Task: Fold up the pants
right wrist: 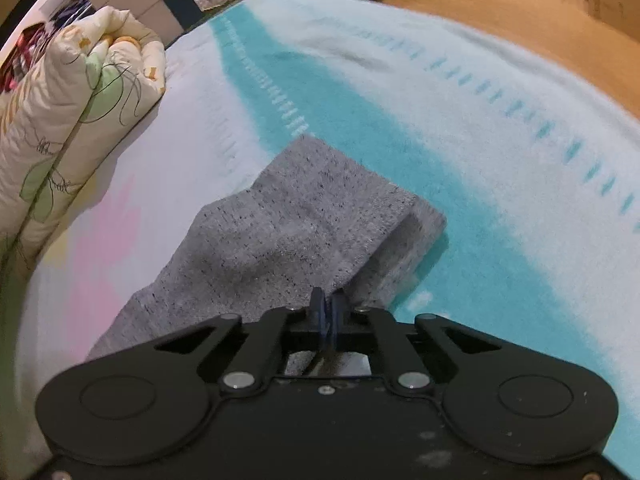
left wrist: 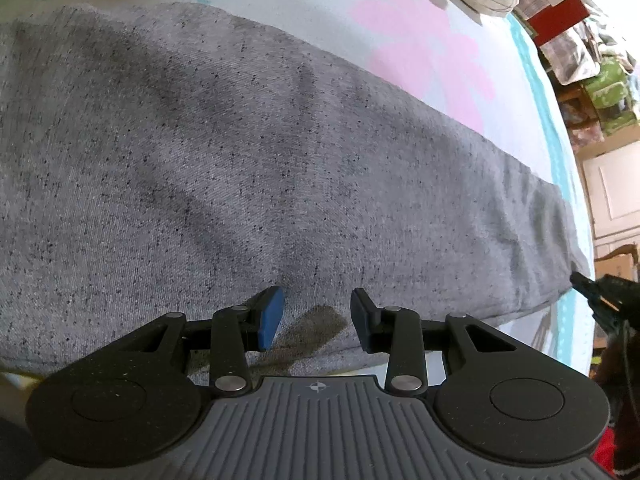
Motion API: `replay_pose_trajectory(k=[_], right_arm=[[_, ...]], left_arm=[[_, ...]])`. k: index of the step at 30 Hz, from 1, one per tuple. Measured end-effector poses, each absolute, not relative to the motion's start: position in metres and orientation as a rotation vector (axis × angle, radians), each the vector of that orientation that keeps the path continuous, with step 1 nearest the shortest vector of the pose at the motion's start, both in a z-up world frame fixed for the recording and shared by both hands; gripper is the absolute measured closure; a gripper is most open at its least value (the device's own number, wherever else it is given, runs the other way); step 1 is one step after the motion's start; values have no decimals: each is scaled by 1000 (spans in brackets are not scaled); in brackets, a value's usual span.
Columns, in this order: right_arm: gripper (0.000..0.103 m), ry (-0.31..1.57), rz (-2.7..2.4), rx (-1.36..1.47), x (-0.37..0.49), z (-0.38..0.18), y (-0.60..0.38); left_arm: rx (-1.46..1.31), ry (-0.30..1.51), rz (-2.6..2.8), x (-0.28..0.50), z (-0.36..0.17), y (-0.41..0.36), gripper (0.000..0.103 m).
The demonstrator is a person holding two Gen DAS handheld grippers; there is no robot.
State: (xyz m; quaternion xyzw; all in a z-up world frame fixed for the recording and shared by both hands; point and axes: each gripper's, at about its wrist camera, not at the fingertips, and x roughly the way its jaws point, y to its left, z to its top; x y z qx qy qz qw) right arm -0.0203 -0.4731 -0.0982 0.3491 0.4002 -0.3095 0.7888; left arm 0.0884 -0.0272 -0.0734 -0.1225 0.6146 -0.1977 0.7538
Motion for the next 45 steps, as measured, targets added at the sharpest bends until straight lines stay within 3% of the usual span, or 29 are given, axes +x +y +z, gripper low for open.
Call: replay_pose_trajectory(k=[6, 8, 9, 10, 15, 19, 27, 31, 33, 42, 44, 45], right_arm=[[99, 935, -713, 724, -28, -106, -480], [92, 961, -735, 715, -26, -107, -480], [78, 962, -762, 713, -25, -104, -479], [74, 958, -788, 710, -25, -99, -478], [73, 889, -739, 600, -10, -67, -455], [58, 849, -570, 547, 20, -48, -422], [52, 853, -28, 504, 122, -45, -322], [21, 852, 196, 356, 170, -52, -256], [13, 835, 288, 280, 190, -58, -224], [15, 960, 587, 233, 267, -91, -147], [20, 1007, 626, 229, 278, -97, -137], [31, 1030, 639, 225, 281, -100, -135]], left_arm=[[-265, 1344, -443, 87, -69, -20, 67], [-272, 1353, -438, 89, -65, -18, 67], [-267, 1348, -434, 90, -61, -15, 67], [-255, 1334, -426, 91, -55, -10, 67], [-241, 1224, -372, 118, -26, 19, 66], [-221, 1158, -293, 148, -16, 43, 66], [-270, 1217, -234, 152, -55, 77, 65], [-327, 1189, -250, 144, -55, 87, 65], [-365, 1192, -251, 145, -54, 96, 65], [-381, 1187, -267, 146, -48, 100, 65], [-367, 1185, -269, 148, -48, 97, 65], [-360, 1183, -271, 149, -48, 94, 65]])
